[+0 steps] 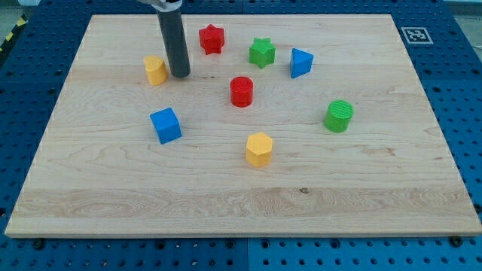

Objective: Place the stars in a horizontal line

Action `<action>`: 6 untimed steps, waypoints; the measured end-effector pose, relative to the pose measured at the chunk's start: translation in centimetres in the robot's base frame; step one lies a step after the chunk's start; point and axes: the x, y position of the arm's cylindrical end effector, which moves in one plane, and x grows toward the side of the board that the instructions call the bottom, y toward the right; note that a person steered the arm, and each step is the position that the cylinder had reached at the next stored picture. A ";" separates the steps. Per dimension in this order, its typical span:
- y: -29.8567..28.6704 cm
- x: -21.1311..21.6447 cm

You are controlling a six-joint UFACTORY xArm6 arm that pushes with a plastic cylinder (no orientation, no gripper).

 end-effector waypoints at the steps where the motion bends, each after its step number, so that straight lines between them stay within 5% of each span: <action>1: -0.3 -2.9; 3: -0.6 -15.5; 6: 7.6 -12.7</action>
